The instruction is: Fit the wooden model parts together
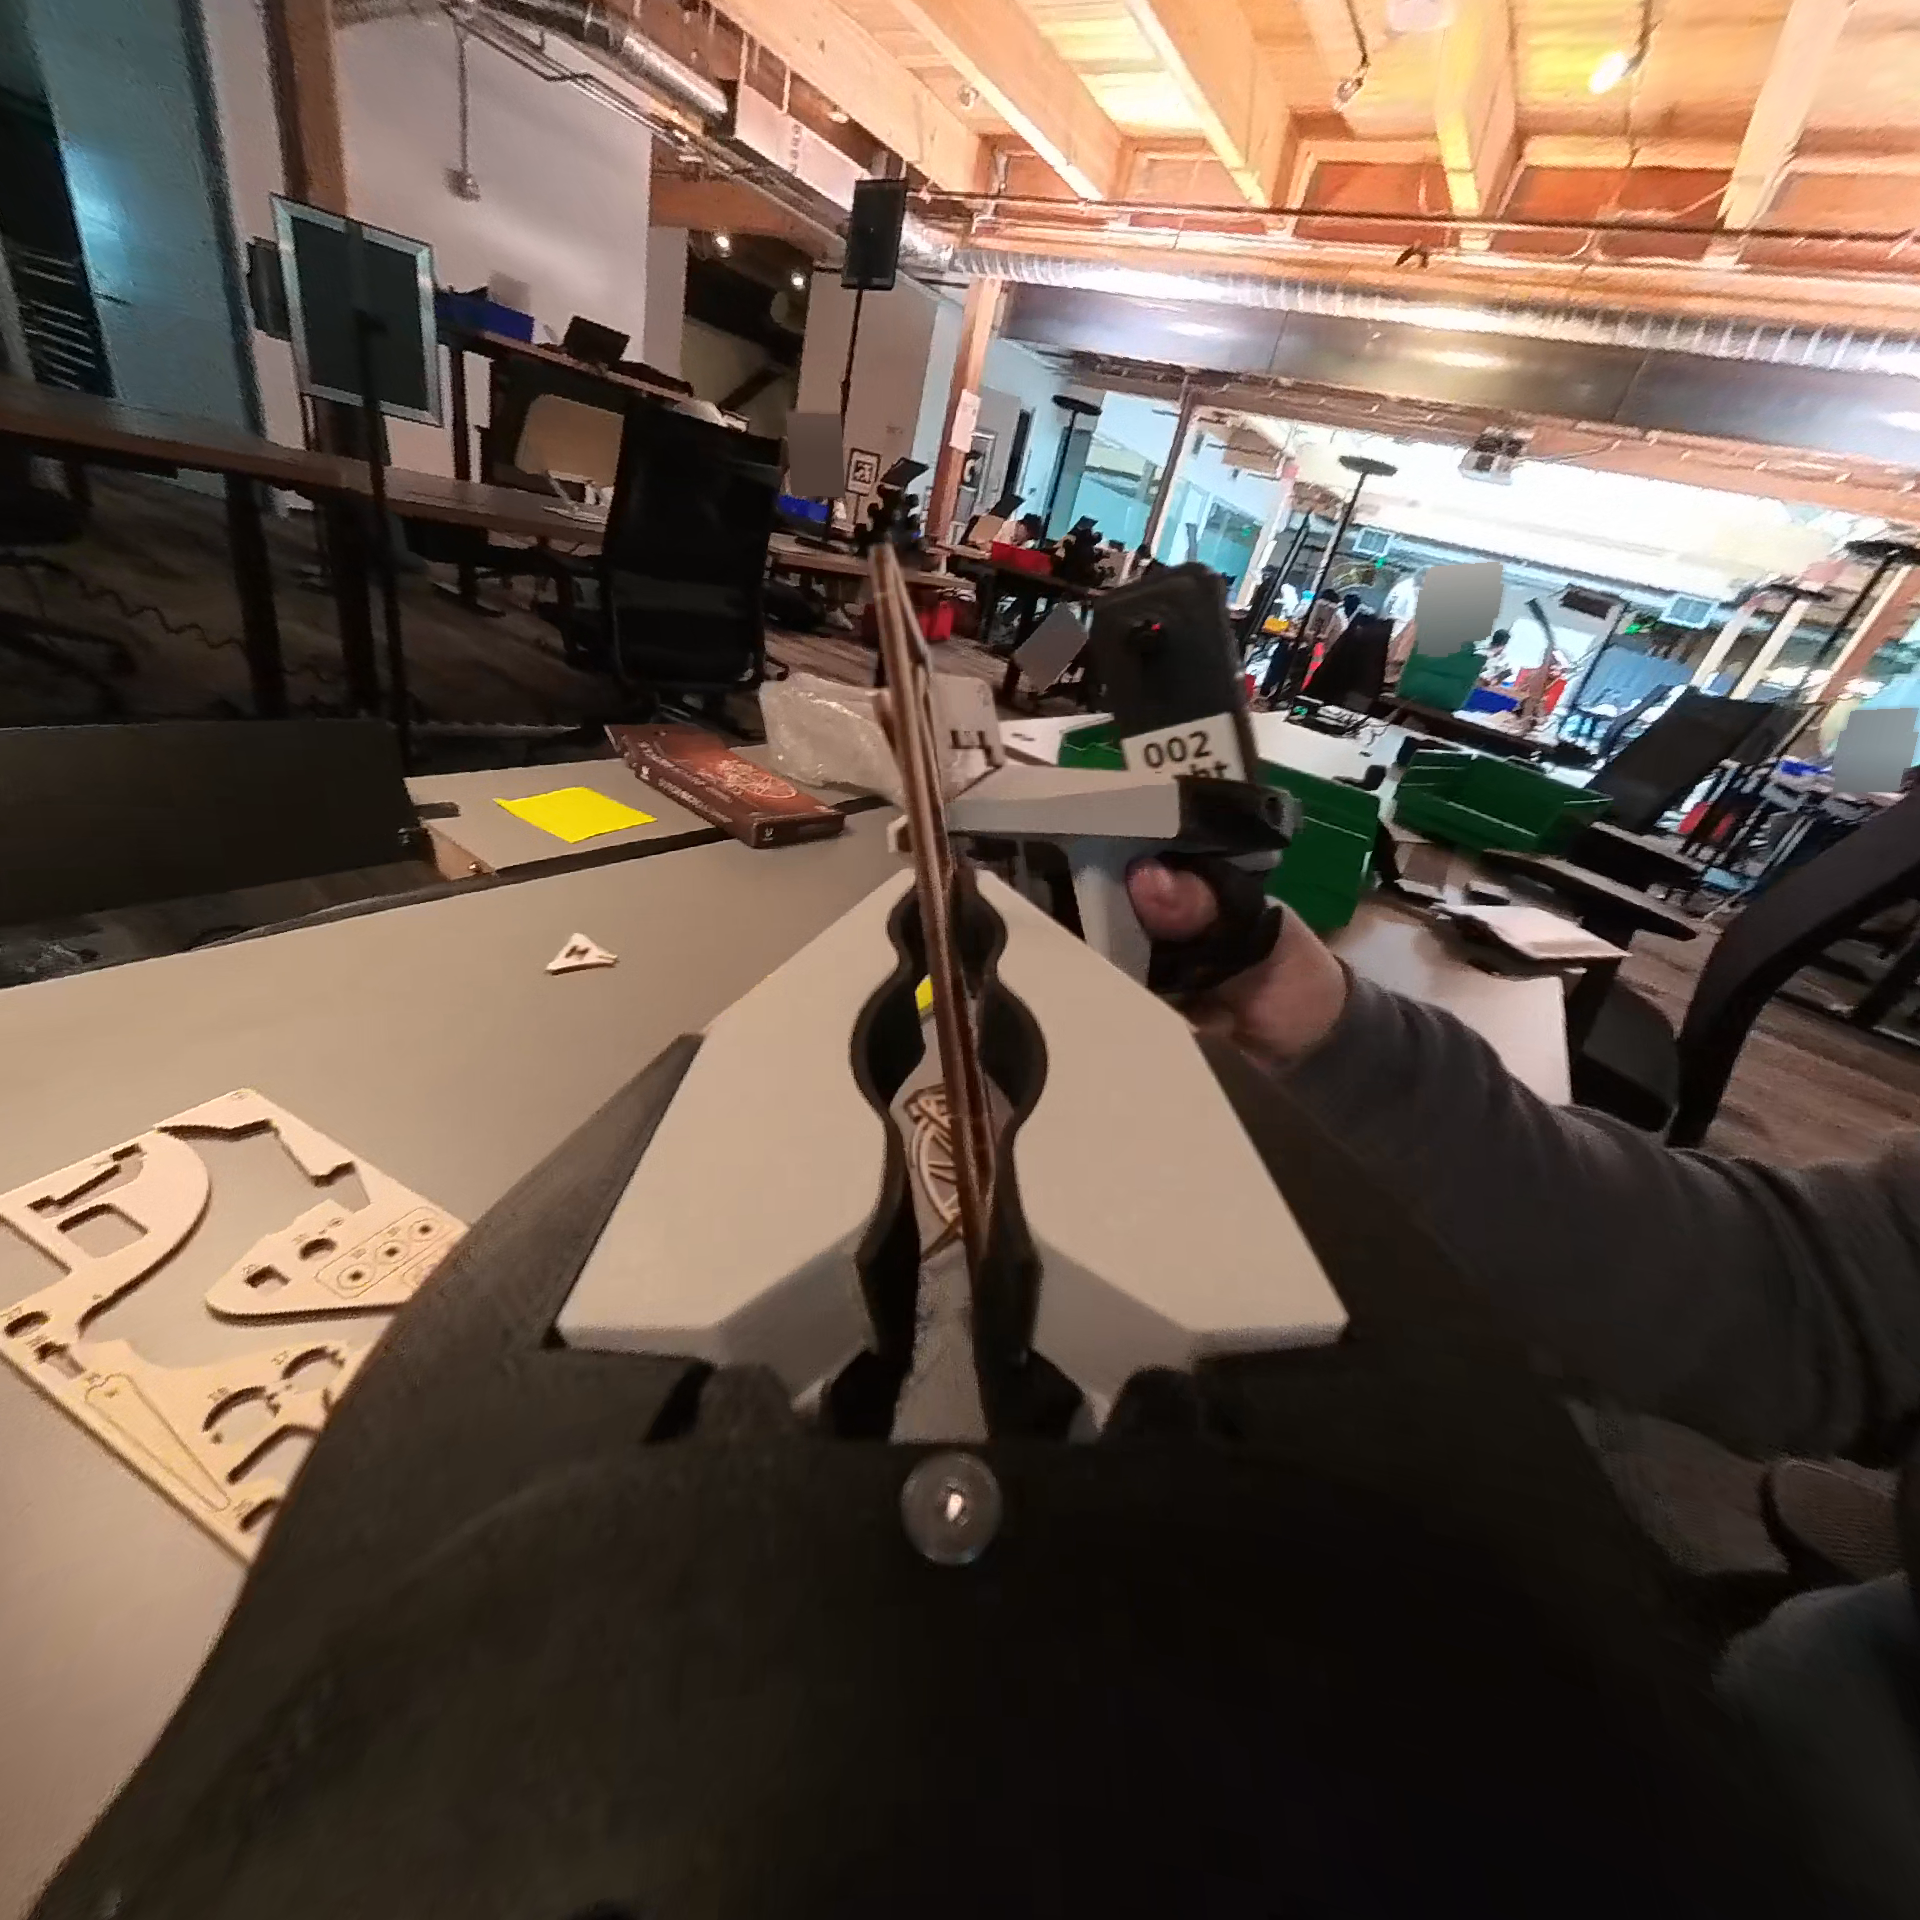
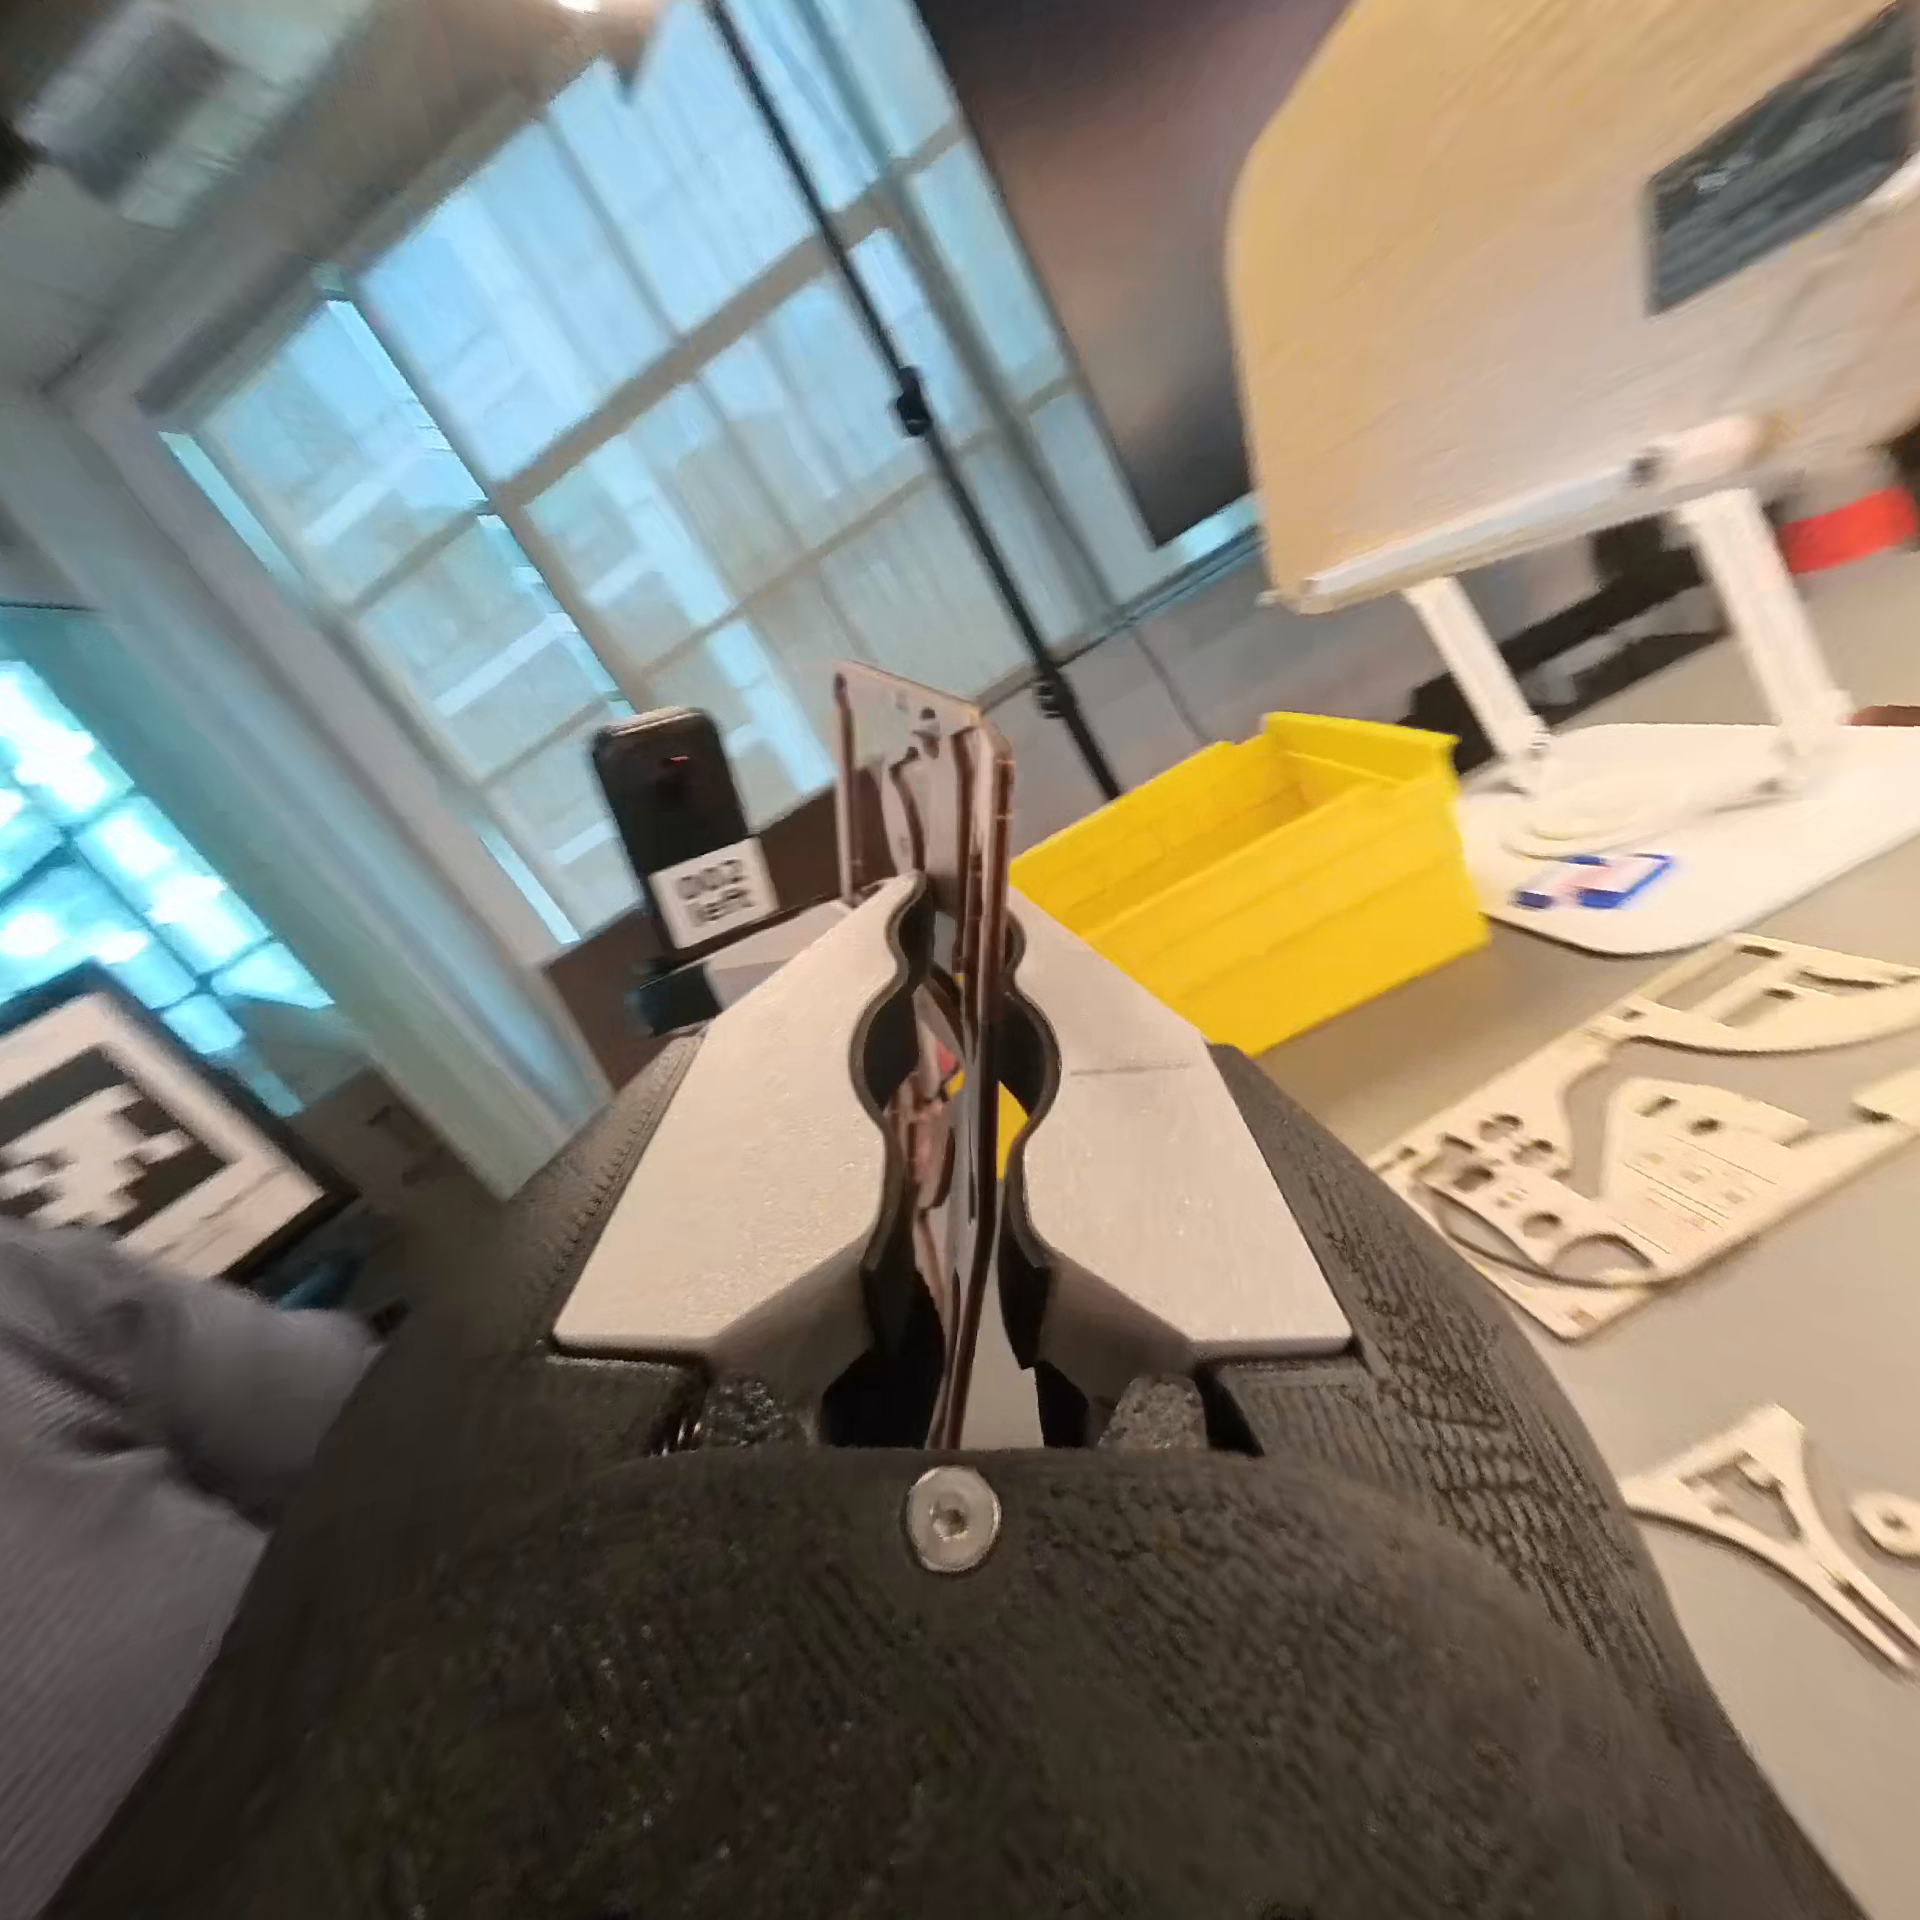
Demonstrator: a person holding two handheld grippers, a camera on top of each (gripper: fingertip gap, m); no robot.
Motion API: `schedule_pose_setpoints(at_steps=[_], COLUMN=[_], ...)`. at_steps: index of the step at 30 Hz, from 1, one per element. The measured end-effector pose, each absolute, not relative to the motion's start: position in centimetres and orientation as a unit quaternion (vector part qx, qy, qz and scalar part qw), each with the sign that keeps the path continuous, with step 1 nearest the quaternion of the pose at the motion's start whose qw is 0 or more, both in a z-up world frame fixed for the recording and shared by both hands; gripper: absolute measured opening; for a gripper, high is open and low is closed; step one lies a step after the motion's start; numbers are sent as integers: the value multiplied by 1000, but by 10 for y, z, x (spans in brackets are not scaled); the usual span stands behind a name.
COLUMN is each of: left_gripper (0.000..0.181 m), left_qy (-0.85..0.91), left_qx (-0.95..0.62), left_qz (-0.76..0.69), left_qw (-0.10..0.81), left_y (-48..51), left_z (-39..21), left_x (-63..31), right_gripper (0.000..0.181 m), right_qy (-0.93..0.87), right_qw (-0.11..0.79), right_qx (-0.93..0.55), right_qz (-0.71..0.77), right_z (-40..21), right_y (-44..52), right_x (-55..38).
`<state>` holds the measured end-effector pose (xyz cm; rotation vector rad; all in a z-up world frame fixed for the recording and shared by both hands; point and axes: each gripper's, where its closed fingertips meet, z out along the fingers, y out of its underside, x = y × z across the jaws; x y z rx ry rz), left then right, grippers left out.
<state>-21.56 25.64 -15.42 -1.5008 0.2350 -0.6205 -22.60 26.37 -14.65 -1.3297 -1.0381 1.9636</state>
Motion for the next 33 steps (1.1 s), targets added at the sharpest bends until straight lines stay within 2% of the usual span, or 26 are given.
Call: schedule_pose_setpoints(at_steps=[9,15,22,28,33], left_gripper=[2,2,1,1,1], left_qy=[86,69,95,89,112], left_qx=[-680,-658,-685,-679,-658], left_qz=[-247,-301,-208,-226,-241], left_qw=[685,687,692,693,705], left_y=[261,258,262,262,252], left_z=[-173,-174,-184,-184,-176], left_x=[-222,-228,-229,-228,-232], right_gripper=[11,27,32,41,48], right_qy=[-399,-406,-400,-406,-395], right_qw=[343,301,326,369,361], right_qx=[-538,-560,-588,-593,-544], right_qz=[659,657,622,589,647], right_z=[-167,-177,-187,-187,-160], right_y=[271,273,280,285,285], right_x=[-233,-239,-242,-237,-218])
